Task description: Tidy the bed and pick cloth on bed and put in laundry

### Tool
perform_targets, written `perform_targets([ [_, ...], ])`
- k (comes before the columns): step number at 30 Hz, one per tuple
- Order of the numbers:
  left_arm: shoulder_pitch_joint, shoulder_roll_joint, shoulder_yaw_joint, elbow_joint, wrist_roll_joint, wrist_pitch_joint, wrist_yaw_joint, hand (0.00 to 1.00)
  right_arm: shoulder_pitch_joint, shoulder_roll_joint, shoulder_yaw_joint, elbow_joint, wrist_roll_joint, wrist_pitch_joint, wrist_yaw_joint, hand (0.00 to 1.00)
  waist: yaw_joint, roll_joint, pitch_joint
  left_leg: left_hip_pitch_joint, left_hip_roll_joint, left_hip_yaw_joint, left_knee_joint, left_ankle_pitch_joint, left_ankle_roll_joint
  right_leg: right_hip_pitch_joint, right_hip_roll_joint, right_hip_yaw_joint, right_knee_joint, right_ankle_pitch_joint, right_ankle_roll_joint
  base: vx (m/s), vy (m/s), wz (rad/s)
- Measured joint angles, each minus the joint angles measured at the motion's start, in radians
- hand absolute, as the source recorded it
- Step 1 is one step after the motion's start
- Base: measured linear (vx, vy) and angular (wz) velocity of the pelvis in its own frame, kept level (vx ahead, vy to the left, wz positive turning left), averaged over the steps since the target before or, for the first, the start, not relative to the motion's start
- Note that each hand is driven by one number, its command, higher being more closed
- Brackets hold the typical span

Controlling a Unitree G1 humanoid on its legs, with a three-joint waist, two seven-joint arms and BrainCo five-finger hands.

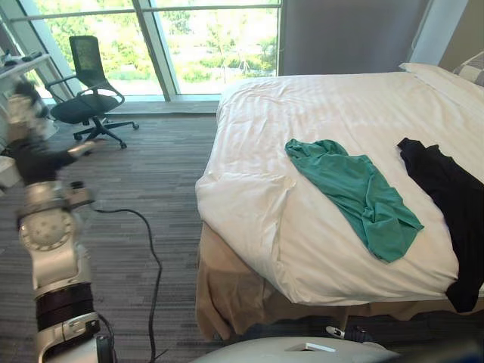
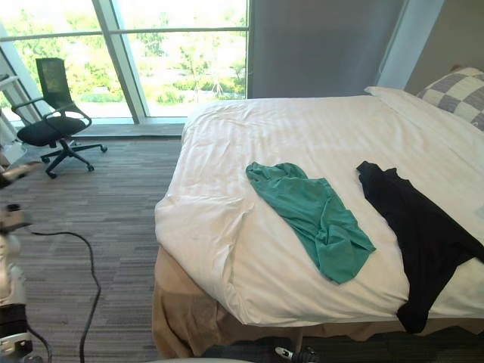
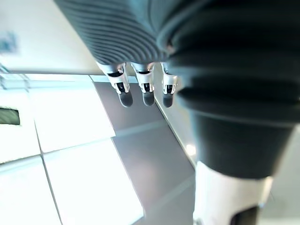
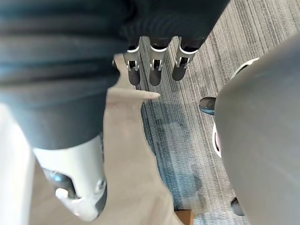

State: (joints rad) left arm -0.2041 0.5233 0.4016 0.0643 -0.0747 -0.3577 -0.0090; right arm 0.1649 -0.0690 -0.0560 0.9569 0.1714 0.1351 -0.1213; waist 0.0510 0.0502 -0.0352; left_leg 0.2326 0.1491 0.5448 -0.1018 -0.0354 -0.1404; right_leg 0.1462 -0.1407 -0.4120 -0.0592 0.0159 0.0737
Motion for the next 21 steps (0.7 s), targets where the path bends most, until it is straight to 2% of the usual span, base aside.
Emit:
perform_targets([
  [4,-0.056,0.006,-0.105,-0.002,0.113,0.0,-0.1,0.0,0.017,0.009,-0.02,-0.028,0.0,-0.001,-0.003,0.0,-0.005,0.003,-0.001,0.011,0.0,0.034,0.004,-0.003,-0.004,-0.007,0.003,0.028,0.001,0.0,0.0,0.0,-0.003,-0.21],
  [5,-0.078,0.026,-0.168,-0.002,0.157,0.0,-0.137,0.0,0.021,0.009,-0.025,-0.035,0.0,-0.001,-0.003,0.0,-0.005,0.004,-0.001,0.011,-0.001,0.049,0.005,-0.003,-0.004,-0.018,0.003,0.04,0.004,0.0,0.0,0.0,-0.004,-0.18],
  [7,-0.098,0.043,-0.227,-0.002,0.188,0.004,-0.168,0.0,0.023,0.012,-0.036,-0.039,0.001,-0.006,-0.003,0.0,-0.009,0.006,-0.002,0.008,-0.002,0.056,0.005,-0.003,-0.004,-0.027,0.004,0.046,0.006,0.0,0.0,-0.01,-0.01,-0.16],
  [9,-0.141,0.044,-0.312,0.002,0.225,0.043,-0.219,0.0,0.027,0.011,-0.042,-0.049,0.001,-0.01,-0.005,0.0,-0.016,0.007,-0.003,0.006,-0.003,0.067,0.005,-0.003,-0.004,-0.034,0.003,0.055,0.008,0.0,0.0,-0.01,-0.015,-0.11],
  [13,-0.185,0.044,-0.424,0.06,0.275,0.103,-0.255,0.0,0.028,0.008,-0.059,-0.066,0.001,-0.014,-0.009,0.0,-0.036,0.02,0.004,0.01,-0.004,0.084,0.005,-0.003,-0.004,-0.042,0.003,0.069,0.015,0.0,0.0,-0.02,-0.017,-0.11],
  [15,-0.218,0.042,-0.496,0.106,0.322,0.151,-0.256,0.0,0.028,0.0,-0.065,-0.072,0.001,-0.016,-0.01,0.0,-0.039,0.027,0.011,0.003,-0.005,0.101,0.005,-0.003,-0.004,-0.066,0.003,0.087,0.027,0.0,0.0,-0.05,-0.025,-0.19],
  [19,-0.255,0.042,-0.57,0.17,0.394,0.215,-0.253,0.0,0.028,-0.003,-0.08,-0.082,0.002,-0.023,-0.01,0.0,-0.056,0.022,0.022,-0.007,-0.006,0.105,0.005,-0.002,-0.002,-0.083,0.002,0.096,0.034,0.0,0.0,-0.04,-0.028,-0.07],
  [21,-0.267,0.042,-0.588,0.2,0.423,0.225,-0.249,0.0,0.028,-0.004,-0.08,-0.089,0.003,-0.023,-0.009,0.0,-0.059,0.014,0.036,-0.008,-0.007,0.105,0.005,-0.001,-0.001,-0.087,0.002,0.097,0.038,0.0,0.0,-0.04,-0.023,-0.02],
])
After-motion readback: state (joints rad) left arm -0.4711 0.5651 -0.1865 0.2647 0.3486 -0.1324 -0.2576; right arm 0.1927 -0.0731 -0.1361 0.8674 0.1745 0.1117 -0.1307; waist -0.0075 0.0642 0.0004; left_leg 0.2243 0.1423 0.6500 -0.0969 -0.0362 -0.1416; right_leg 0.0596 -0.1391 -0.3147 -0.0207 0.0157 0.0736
